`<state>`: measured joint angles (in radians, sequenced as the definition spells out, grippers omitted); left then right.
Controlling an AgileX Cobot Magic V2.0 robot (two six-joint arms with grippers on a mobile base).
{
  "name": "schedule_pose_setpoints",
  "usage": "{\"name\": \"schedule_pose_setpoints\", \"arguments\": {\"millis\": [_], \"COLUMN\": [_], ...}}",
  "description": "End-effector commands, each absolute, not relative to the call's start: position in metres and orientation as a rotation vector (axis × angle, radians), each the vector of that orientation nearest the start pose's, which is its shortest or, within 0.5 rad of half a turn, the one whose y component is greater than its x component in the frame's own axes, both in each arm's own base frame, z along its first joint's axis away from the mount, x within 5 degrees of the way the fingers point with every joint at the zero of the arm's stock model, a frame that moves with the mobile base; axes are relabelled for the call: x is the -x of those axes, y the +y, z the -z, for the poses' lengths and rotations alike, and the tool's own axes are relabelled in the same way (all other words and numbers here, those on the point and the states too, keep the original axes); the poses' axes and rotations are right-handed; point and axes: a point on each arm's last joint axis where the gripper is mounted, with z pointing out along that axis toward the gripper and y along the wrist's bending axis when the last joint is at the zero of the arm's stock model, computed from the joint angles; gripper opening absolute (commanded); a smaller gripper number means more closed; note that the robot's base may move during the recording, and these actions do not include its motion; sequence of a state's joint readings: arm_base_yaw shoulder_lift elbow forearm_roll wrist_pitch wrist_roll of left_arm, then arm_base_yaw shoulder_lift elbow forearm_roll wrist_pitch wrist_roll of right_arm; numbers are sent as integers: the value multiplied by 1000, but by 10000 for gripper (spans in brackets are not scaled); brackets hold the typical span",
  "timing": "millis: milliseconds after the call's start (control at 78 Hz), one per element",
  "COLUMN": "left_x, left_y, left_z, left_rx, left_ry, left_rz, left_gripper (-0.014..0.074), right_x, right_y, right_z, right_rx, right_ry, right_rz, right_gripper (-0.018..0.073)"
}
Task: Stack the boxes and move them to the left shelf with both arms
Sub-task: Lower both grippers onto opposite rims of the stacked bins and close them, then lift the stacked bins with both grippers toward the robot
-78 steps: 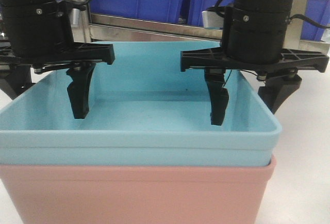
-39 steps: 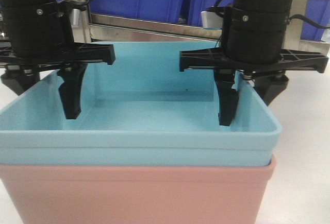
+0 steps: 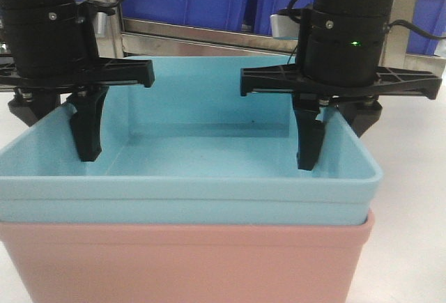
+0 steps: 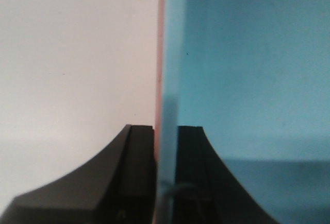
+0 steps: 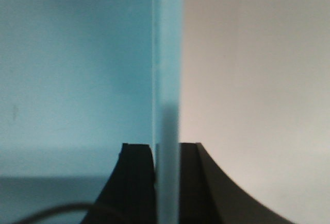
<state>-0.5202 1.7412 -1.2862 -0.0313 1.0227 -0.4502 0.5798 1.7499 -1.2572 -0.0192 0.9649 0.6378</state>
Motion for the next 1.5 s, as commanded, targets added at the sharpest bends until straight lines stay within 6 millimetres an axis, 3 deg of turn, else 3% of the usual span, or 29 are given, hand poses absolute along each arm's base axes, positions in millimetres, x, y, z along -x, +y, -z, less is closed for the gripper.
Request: {"name": "schedule_pose_setpoints", "arguments": {"millis": [0,295,641,1013,1180,1488], "left_x": [-295,-295,-278,-243,-227,-190], "left_y": [-176,-177,-167,-162,-169,-181], "left_z": [-259,-265,-305,-342,-349,-353], "left_rx": [-85,-60,5,-1,-15,-46], "left_ry": [2922,2937,2939,2904,2903,2910], "left_rz": [223,240,253,287,281,293], "left_gripper": [-3,-3,-3,-3,-3,-3], "right_x": [-289,-289,-285,-244,-222,-183], "right_y": [185,185,181,172,175,178], "right_z": [-247,-250,-299,-335,-343,-354], "right_rx": [-49,-57,-83,-114,-119,-87], "right_ry": [2907,2915,2870,2814,2783,2773], "right_rz": [-171,-164,-189,-193,-147,-218], "right_gripper": [53,53,53,53,53,53]}}
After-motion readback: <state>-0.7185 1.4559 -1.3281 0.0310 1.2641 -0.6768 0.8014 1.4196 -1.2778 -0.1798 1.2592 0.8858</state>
